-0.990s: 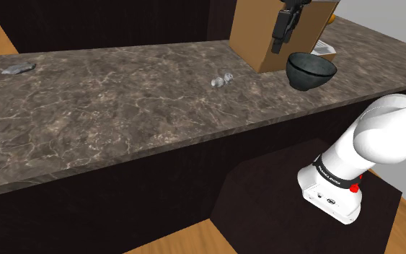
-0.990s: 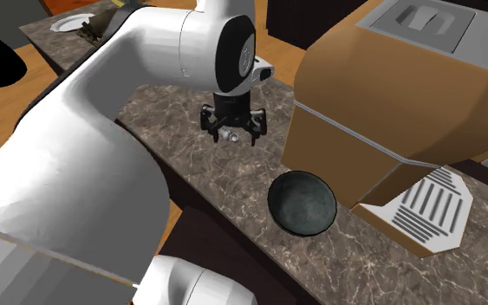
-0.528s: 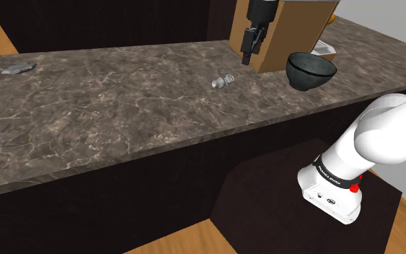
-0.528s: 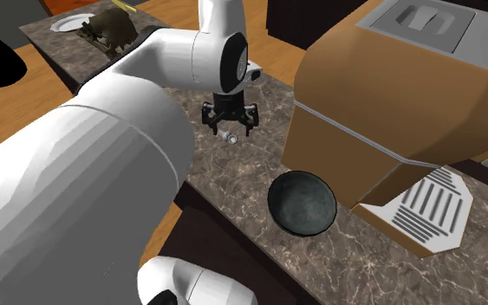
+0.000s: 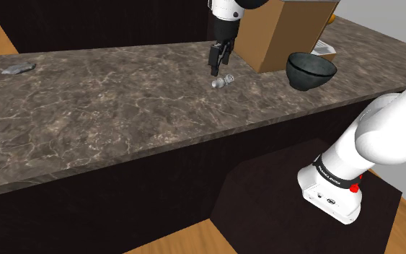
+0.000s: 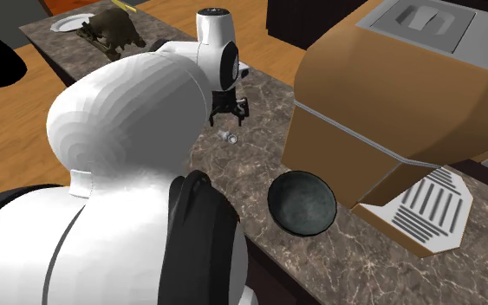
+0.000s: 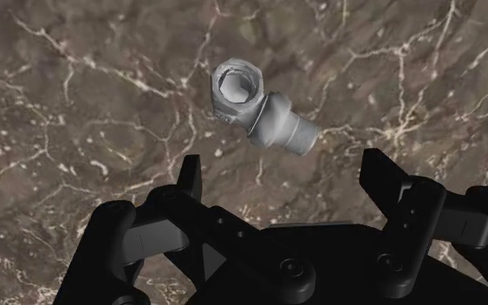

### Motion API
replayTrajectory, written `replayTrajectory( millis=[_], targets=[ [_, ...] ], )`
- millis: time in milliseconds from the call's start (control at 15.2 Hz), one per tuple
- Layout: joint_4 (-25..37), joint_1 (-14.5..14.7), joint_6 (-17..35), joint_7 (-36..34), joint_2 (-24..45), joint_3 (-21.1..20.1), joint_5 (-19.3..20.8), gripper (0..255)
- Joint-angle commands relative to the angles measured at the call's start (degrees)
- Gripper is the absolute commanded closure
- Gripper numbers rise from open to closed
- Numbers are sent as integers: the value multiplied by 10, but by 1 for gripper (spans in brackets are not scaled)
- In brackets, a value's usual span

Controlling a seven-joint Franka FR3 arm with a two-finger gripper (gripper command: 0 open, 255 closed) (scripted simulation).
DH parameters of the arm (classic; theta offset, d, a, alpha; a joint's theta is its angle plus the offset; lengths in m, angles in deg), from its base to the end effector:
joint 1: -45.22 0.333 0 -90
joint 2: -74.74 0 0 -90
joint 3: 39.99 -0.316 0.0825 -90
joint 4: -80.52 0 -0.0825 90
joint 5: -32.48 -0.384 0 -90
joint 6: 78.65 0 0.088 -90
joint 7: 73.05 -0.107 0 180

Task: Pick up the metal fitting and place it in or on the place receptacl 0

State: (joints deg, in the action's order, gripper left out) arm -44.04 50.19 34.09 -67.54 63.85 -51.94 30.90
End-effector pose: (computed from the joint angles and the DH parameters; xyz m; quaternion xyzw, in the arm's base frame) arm 0.4701 0.1486 0.4697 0.9823 0.1871 -0.0093 0.0078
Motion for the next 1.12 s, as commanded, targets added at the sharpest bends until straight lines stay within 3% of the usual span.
replayTrajectory(
  millis=[0,462,990,1056],
  targets=[
    [18,2,12,-4,28,-5,4,0],
    [-22,3,71,-7,46,-7,8,0],
    [-22,3,71,-7,46,-7,8,0],
    [-22,3,71,-7,46,-7,8,255]
  ],
)
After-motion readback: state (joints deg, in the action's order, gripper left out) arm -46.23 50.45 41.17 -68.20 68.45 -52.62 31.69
